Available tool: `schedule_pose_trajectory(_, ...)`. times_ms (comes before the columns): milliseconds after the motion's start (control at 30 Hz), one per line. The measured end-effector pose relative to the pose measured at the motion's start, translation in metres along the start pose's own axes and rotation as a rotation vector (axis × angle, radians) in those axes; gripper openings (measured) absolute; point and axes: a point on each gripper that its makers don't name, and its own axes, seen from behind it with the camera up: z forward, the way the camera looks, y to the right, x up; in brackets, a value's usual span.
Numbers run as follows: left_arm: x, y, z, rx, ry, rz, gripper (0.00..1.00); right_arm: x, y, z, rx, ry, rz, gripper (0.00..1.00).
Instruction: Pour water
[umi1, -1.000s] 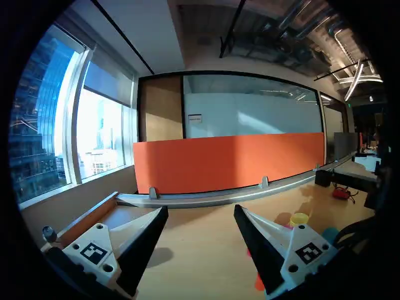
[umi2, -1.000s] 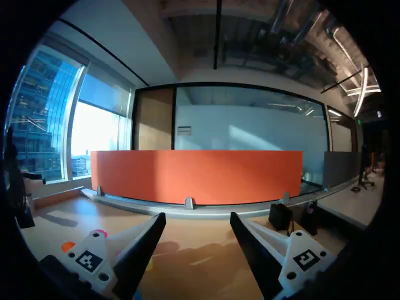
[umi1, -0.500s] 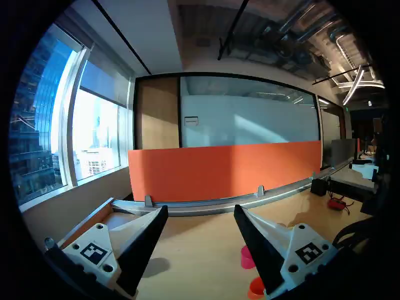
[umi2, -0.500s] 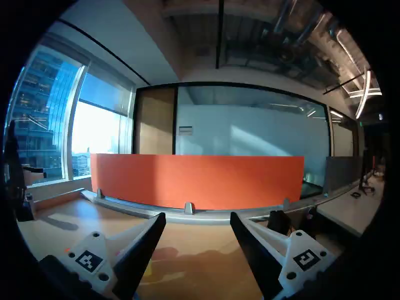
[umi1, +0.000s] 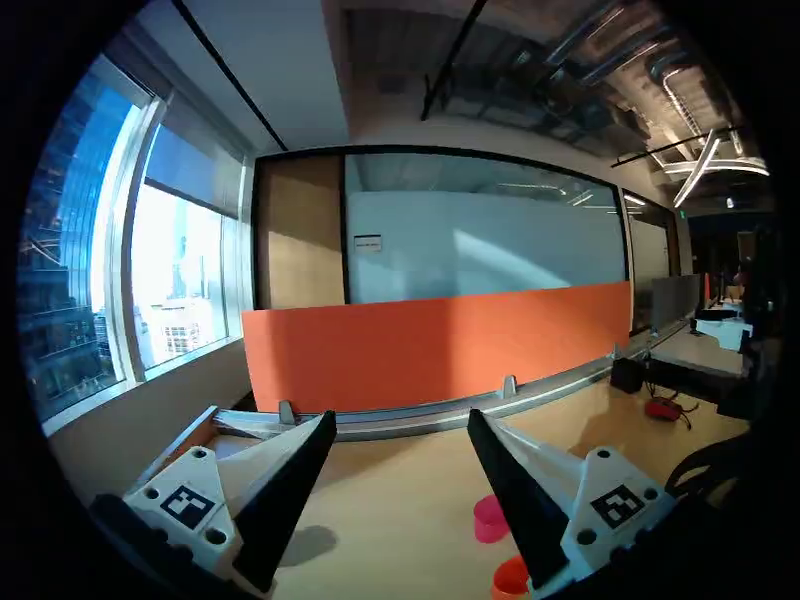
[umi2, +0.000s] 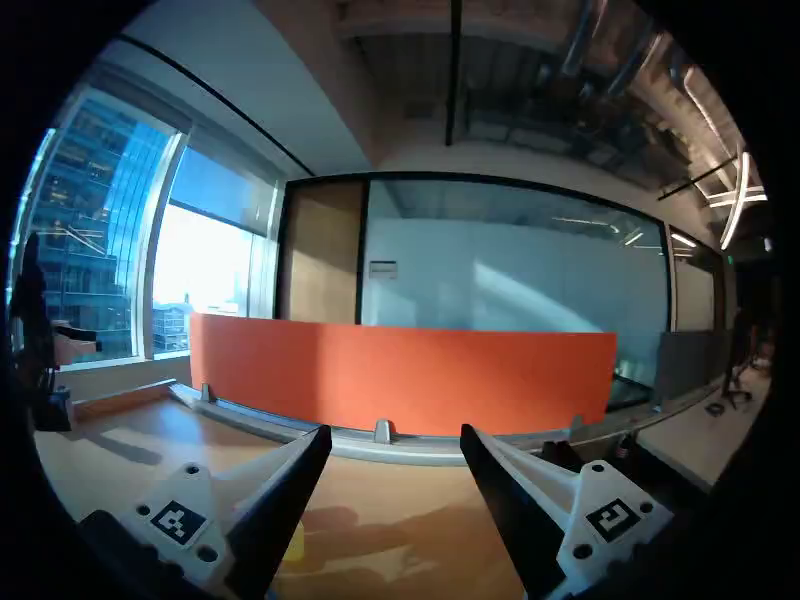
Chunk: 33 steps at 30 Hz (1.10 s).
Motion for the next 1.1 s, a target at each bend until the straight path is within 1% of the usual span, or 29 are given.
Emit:
schedule_pose_trajectory(267, -0.003, 0.028, 0.002, -0.132, -0.014, 0.001, 0.98, 0.004, -0.034, -0.004, 0.166, -0.001, -0.004, 0.99)
schedule_pose_trajectory(467, 0.001, 0.044, 0.0, -0.208, 0.0, -0.016, 0.98, 0.013, -0.054, -0.01, 0.272, 0.009, 0.021, 0.99)
schedule_pose_trajectory(600, -0.003, 0.05, 0.0, -0.239, -0.005, -0.011, 0.98, 0.01, -0.059, -0.012, 0.309, -0.001, 0.033, 0.99)
schedule_pose_trajectory(800, -0.007, 0.057, -0.002, -0.28, -0.01, 0.012, 0.98, 0.008, -0.067, -0.011, 0.348, -0.013, 0.027, 0.99)
schedule_pose_trajectory(967, -0.009, 0.067, -0.004, -0.333, -0.016, 0.019, 0.98, 0.005, -0.075, -0.011, 0.388, -0.025, 0.022, 0.99)
schedule_pose_trajectory(1100, -0.012, 0.077, -0.006, -0.382, -0.026, 0.037, 0.98, -0.001, -0.083, -0.011, 0.426, -0.045, 0.006, 0.99)
